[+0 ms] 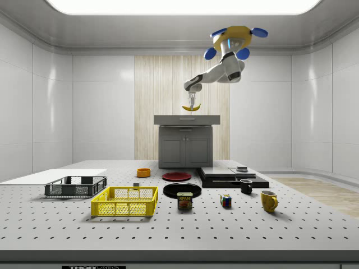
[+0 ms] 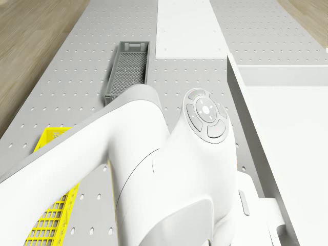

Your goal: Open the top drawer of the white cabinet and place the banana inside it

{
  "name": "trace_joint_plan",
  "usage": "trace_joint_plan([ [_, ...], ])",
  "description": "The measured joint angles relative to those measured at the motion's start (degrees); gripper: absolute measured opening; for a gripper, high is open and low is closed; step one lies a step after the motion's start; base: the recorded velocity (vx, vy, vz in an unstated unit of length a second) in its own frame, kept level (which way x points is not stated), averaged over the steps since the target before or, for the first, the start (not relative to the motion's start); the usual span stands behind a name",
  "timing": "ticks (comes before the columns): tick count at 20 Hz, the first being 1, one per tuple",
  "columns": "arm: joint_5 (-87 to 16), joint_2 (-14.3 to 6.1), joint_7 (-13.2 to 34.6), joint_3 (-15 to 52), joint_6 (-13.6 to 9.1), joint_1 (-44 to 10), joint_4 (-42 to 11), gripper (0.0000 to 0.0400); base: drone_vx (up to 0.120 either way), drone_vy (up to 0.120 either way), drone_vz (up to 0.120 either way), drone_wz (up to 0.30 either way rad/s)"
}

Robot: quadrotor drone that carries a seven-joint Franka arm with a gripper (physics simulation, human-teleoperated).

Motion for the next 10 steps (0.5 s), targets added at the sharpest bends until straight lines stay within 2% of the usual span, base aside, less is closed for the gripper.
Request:
trace_joint_plan([
  [1,0.0,-0.01,0.0,0.0,0.01,0.0,0.0,0.02,-0.08,-0.12,0.08,0.0],
  [7,-0.03,-0.08,-0.02,0.0,0.07,0.03,0.0,0.02,0.0,-0.12,0.0,0.0],
  [10,-0.05,-0.11,-0.02,0.0,0.1,0.03,0.01,0.02,0.0,-0.12,0.12,0.0],
])
